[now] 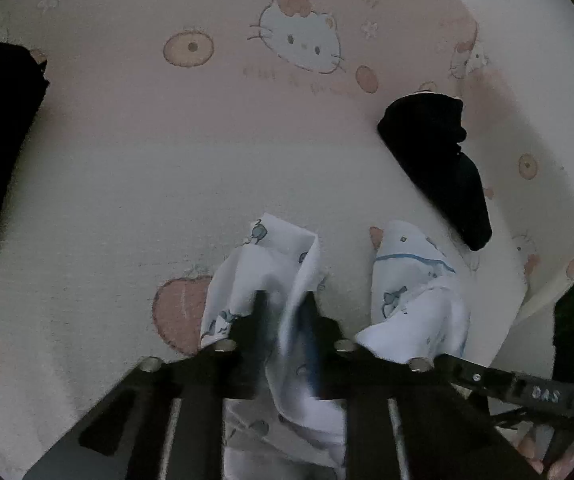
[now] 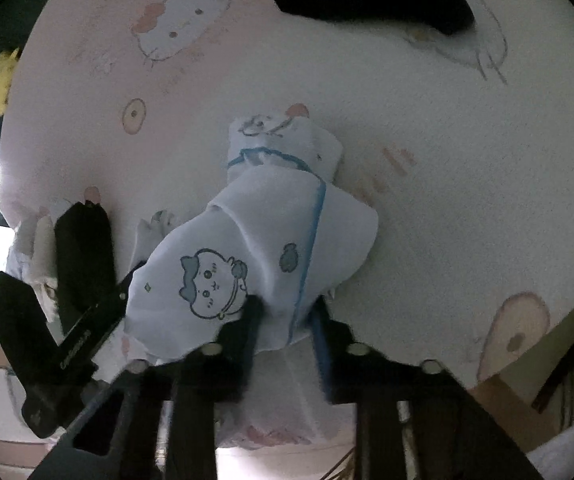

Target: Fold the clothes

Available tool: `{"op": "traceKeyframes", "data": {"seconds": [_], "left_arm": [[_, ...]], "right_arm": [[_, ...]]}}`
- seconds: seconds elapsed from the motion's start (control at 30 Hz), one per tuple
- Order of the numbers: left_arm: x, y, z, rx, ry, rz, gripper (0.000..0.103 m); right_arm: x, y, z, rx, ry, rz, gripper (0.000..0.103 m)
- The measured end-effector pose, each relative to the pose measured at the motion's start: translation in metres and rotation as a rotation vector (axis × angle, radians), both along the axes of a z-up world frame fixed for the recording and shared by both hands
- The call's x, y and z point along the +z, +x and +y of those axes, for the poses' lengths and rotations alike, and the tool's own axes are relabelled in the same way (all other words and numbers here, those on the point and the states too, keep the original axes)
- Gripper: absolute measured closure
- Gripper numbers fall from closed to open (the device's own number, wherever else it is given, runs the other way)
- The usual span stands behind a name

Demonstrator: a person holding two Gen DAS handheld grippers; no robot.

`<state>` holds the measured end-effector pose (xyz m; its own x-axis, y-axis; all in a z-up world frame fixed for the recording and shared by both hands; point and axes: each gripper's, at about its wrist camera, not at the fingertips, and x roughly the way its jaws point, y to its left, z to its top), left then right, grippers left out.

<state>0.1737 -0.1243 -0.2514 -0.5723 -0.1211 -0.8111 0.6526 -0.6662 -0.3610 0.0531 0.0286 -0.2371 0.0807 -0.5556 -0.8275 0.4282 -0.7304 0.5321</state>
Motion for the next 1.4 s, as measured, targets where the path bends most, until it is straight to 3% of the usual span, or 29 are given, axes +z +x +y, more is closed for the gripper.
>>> {"op": "traceKeyframes", "data": {"seconds": [0.13, 0.37, 0.53, 0.67, 0.73, 0.8, 0.83, 0.97, 1.2, 1.3, 1.4], "left_arm": [[0.003, 0.006, -0.003, -0.005, 0.029, 0.055, 0.096], [0.033, -0.004, -0.005, -0.053, -0.096, 0.067, 0.097], [0.049, -0.011, -0.011, -0.094, -0.180, 0.018, 0.097], [0.053, -0.012, -0.011, -0.154, -0.166, -0.036, 0.091], [0.054, -0.011, -0.007, -0.175, -0.165, -0.046, 0.079], [0.053, -0.010, -0.003, -0.189, -0.165, -0.051, 0.043], [0.053, -0.010, 0.000, -0.192, -0.159, -0.042, 0.040], [0.051, -0.010, 0.010, -0.212, -0.107, -0.031, 0.040], [0.039, -0.017, 0.028, -0.241, -0.123, -0.105, 0.040], [0.038, -0.021, 0.041, -0.272, -0.163, -0.140, 0.040], [0.035, -0.026, 0.056, -0.322, -0.257, -0.189, 0.040]], "right_arm": [[0.021, 0.000, -0.009, 0.067, -0.008, 0.149, 0.088], [0.061, -0.009, -0.030, 0.141, -0.037, 0.353, 0.088], [0.063, -0.020, -0.039, 0.169, -0.032, 0.361, 0.089], [0.057, -0.030, -0.046, 0.216, -0.016, 0.356, 0.089], [0.054, -0.033, -0.051, 0.212, -0.020, 0.345, 0.088], [0.050, -0.037, -0.049, 0.191, -0.046, 0.297, 0.088], [0.048, -0.038, -0.047, 0.181, -0.062, 0.276, 0.088], [0.042, -0.041, -0.041, 0.153, -0.075, 0.252, 0.088], [0.038, -0.044, -0.025, 0.102, -0.131, 0.193, 0.088], [0.036, -0.043, -0.022, 0.078, -0.158, 0.167, 0.088], [0.034, -0.046, -0.022, 0.071, -0.179, 0.144, 0.088]]}}
